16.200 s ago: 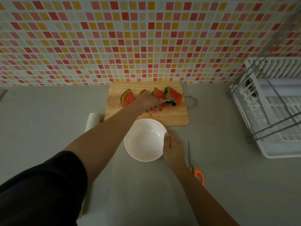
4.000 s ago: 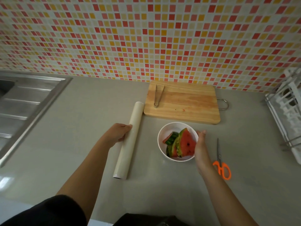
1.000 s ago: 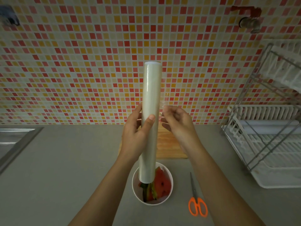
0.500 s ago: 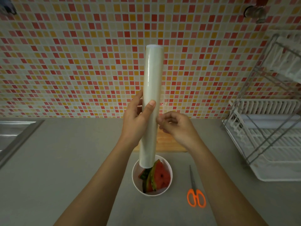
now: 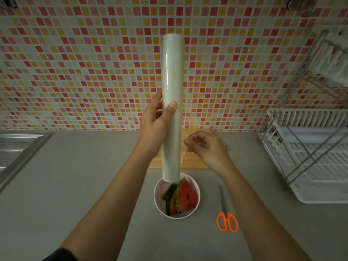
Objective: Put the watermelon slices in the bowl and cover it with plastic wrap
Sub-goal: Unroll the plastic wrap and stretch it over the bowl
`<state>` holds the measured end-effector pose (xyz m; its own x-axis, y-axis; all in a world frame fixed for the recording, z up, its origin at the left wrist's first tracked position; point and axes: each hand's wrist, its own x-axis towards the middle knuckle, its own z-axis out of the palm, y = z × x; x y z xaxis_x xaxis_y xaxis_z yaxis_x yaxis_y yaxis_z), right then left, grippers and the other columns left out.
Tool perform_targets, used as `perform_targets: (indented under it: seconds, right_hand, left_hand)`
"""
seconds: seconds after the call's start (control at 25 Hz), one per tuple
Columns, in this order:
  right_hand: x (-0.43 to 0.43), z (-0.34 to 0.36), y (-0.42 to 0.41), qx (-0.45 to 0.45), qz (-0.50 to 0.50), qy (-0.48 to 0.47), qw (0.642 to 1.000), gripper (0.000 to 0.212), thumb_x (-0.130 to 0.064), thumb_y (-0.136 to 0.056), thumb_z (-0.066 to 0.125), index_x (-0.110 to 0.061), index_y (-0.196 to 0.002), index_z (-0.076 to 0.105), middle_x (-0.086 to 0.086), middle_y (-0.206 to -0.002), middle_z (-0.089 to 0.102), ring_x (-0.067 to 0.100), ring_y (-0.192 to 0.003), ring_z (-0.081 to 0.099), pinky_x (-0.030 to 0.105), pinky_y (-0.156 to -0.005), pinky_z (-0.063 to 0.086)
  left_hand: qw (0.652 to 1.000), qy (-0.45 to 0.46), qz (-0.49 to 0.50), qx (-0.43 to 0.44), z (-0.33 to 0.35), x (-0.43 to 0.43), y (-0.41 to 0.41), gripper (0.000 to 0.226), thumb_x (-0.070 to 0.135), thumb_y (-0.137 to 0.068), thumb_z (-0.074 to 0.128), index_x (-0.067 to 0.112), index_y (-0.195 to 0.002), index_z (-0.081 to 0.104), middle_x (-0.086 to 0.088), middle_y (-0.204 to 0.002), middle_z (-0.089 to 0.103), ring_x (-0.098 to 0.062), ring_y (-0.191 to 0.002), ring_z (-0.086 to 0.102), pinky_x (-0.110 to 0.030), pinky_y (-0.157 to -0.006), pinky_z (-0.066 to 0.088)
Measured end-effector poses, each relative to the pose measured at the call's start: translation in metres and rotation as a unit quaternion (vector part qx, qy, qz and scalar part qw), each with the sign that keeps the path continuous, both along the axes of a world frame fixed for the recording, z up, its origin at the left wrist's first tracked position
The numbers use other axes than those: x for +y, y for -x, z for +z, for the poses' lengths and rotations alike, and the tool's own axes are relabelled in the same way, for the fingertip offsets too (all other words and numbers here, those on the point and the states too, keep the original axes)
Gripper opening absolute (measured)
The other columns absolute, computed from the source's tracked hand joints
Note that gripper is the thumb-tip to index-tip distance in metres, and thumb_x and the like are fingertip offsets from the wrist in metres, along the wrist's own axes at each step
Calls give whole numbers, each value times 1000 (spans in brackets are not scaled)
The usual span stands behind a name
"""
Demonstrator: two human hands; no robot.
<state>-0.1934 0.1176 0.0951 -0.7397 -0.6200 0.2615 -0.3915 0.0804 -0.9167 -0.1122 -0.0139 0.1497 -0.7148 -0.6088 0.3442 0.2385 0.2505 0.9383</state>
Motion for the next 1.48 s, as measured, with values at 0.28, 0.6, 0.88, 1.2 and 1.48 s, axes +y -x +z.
perform_targets:
  seconds: [0.28,0.6,0.88,1.2,1.48]
  right_hand:
    - [4,-17,-10,-18,72,-30,997,7,-30,-78,71,-28,-74,66,-12,-70,69,7,-70,67,21,-69,53]
    - [9,-34,-21,-71,106,-40,991,19,-47,-73,68,-29,-74,66,-4,-80,71,17,-79,68,31,-74,56]
    - [25,-50,-16,-8,81,-76,994,16,-42,-82,61,-29,-73,60,-8,-77,67,13,-76,65,32,-72,53]
    - [-11,-23,-10,-180,-52,48,981,63,-81,-70,28,-32,-88,64,-8,-75,66,9,-68,64,22,-58,51]
    - [-43,-10,-15,-136,-141,98,976,44,-66,-85,37,-30,-70,58,-3,-62,57,13,-57,57,32,-51,50]
  left_hand:
    - [1000,-23,9,-4,2,-8,0,50,45,-89,55,30,-136,48,6,-107,59,-9,-95,64,-24,-72,57]
    - [998,-55,-4,-1,4,-10,0,47,41,-90,56,27,-134,51,1,-106,59,-18,-96,64,-31,-74,58]
    - [994,-105,-35,-7,2,-8,0,46,39,-88,57,24,-131,54,-11,-111,58,-21,-94,64,-36,-77,57]
    - [987,-125,-62,-80,-18,0,-5,39,40,-91,55,25,-127,56,-16,-120,59,-22,-94,64,-38,-75,56]
    - [981,-139,-74,-111,-41,12,-9,36,34,-94,52,24,-129,56,-9,-115,66,-26,-100,67,-43,-81,57]
